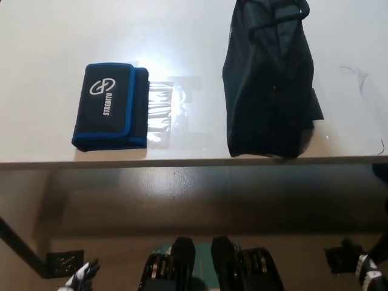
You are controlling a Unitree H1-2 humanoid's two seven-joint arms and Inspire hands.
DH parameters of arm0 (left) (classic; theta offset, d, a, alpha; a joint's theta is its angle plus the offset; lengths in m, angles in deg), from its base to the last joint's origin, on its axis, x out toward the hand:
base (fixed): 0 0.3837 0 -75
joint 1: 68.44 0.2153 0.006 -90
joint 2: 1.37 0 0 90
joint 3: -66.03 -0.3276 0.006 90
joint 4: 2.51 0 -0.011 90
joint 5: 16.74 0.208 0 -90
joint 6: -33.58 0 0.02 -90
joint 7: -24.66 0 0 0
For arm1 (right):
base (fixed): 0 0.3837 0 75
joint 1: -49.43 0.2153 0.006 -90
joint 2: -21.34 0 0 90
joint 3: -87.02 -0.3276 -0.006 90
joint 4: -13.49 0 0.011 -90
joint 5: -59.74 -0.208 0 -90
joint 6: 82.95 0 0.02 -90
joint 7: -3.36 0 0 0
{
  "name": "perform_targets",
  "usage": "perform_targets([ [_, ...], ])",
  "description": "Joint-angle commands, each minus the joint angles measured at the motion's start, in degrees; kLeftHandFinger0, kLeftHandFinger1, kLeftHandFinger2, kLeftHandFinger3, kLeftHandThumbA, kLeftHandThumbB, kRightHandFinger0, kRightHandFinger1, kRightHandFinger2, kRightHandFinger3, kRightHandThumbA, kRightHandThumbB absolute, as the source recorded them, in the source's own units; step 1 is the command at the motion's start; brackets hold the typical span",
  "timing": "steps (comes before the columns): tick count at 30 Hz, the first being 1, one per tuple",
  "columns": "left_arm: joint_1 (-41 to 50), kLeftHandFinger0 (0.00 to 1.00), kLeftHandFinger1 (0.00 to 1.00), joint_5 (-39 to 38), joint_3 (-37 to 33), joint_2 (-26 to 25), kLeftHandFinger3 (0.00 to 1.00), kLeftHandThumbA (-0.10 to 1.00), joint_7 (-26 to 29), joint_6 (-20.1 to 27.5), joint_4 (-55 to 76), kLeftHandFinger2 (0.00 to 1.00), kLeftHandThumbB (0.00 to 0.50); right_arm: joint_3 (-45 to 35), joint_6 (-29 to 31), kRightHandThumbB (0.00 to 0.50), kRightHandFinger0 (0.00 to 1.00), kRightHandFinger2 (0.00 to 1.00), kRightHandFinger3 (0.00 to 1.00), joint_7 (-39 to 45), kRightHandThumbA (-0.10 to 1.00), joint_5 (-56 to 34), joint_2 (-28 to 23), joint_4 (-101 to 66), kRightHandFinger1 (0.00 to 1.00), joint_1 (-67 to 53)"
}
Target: Use both hands to pick up the lunch bag on the right hand side and smoothly move it near the note book on the left hand side
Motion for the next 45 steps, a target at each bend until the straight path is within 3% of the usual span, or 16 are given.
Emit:
perform_targets([
  [1, -2.4, 1.0, 1.0, -1.0, 1.2, -2.2, 1.0, 1.0, -2.0, 2.0, 7.8, 1.0, 0.335, -2.7, 1.8, 0.193, 1.0, 1.0, 1.0, -1.4, 1.0, -3.9, 0.3, -6.8, 1.0, 0.5],
  [4, -4.5, 1.0, 1.0, -1.6, 1.7, -2.1, 1.0, 1.0, -2.4, -0.2, 11.8, 1.0, 0.357, -3.9, 1.2, 0.167, 1.0, 1.0, 1.0, -1.6, 1.0, -4.2, 0.2, -8.9, 1.0, 2.0],
  [8, -9.1, 1.0, 1.0, -4.3, 1.8, -1.5, 1.0, 1.0, -3.4, -3.1, 15.9, 1.0, 0.349, -5.0, -0.5, 0.174, 1.0, 1.0, 1.0, -1.3, 1.0, -6.1, -0.3, -10.8, 1.0, 5.2],
  [16, -18.6, 1.0, 1.0, -5.3, 1.5, -0.1, 1.0, 1.0, -4.4, -8.1, 18.6, 1.0, 0.358, -6.5, -3.4, 0.27, 1.0, 1.0, 1.0, -0.6, 1.0, -10.7, -0.9, -13.0, 1.0, 12.1],
  [20, -23.2, 1.0, 1.0, -6.1, 1.4, 1.9, 1.0, 1.0, -4.1, -9.2, 17.1, 1.0, 0.349, -6.4, -6.6, 0.355, 1.0, 1.0, 1.0, 1.9, 1.0, -16.9, -2.7, -12.6, 1.0, 15.9],
  [21, -25.2, 1.0, 1.0, -5.9, 1.2, 2.5, 1.0, 1.0, -4.3, -9.7, 16.3, 1.0, 0.313, -6.7, -8.0, 0.375, 1.0, 1.0, 1.0, 2.4, 1.0, -19.5, -3.0, -11.8, 1.0, 18.0],
  [26, -31.8, 1.0, 1.0, -7.9, 0.5, 4.8, 1.0, 1.0, -5.4, -16.3, 13.1, 1.0, 0.291, -9.1, -16.7, 0.372, 1.0, 1.0, 1.0, 3.3, 1.0, -32.6, -2.8, -6.7, 1.0, 25.1],
  [29, -35.5, 1.0, 1.0, -6.5, 0.3, 6.3, 1.0, 1.0, -4.6, -19.5, 10.8, 1.0, 0.353, -9.7, -17.9, 0.374, 1.0, 1.0, 1.0, 3.5, 1.0, -33.7, -2.4, -3.9, 1.0, 28.2],
  [33, -41.3, 1.0, 1.0, -2.2, -0.8, 7.9, 1.0, 1.0, -3.3, -18.8, 5.1, 1.0, 0.369, -9.5, -18.8, 0.368, 1.0, 1.0, 1.0, 2.9, 1.0, -33.4, -1.0, -1.7, 1.0, 32.8],
  [36, -43.8, 1.0, 1.0, -0.7, -1.3, 8.6, 1.0, 1.0, -2.9, -17.3, 2.1, 1.0, 0.331, -8.8, -19.6, 0.391, 1.0, 1.0, 1.0, 3.2, 1.0, -33.3, -0.4, -1.4, 1.0, 34.7],
  [38, -45.6, 1.0, 1.0, -1.0, -1.3, 9.4, 1.0, 1.0, -3.0, -17.4, -0.1, 1.0, 0.342, -8.3, -20.2, 0.39, 1.0, 1.0, 1.0, 3.5, 1.0, -33.7, 0.1, -1.3, 1.0, 35.7],
  [39, -47.2, 1.0, 1.0, -1.0, -1.5, 10.0, 1.0, 1.0, -3.1, -17.5, -2.1, 1.0, 0.383, -7.9, -20.6, 0.382, 1.0, 1.0, 1.0, 3.9, 1.0, -33.9, 0.3, -1.1, 1.0, 36.5],
  [41, -48.5, 1.0, 1.0, -0.7, -1.5, 10.5, 1.0, 1.0, -3.1, -17.7, -3.9, 1.0, 0.399, -7.9, -21.7, 0.385, 1.0, 1.0, 1.0, 4.1, 1.0, -35.0, 0.8, -1.0, 1.0, 37.4],
  [45, -52.2, 1.0, 1.0, -1.6, -1.7, 11.6, 1.0, 1.0, -4.1, -18.3, -8.4, 1.0, 0.385, -8.7, -24.7, 0.362, 1.0, 1.0, 1.0, 5.7, 1.0, -39.1, 1.5, 2.6, 1.0, 40.6],
])
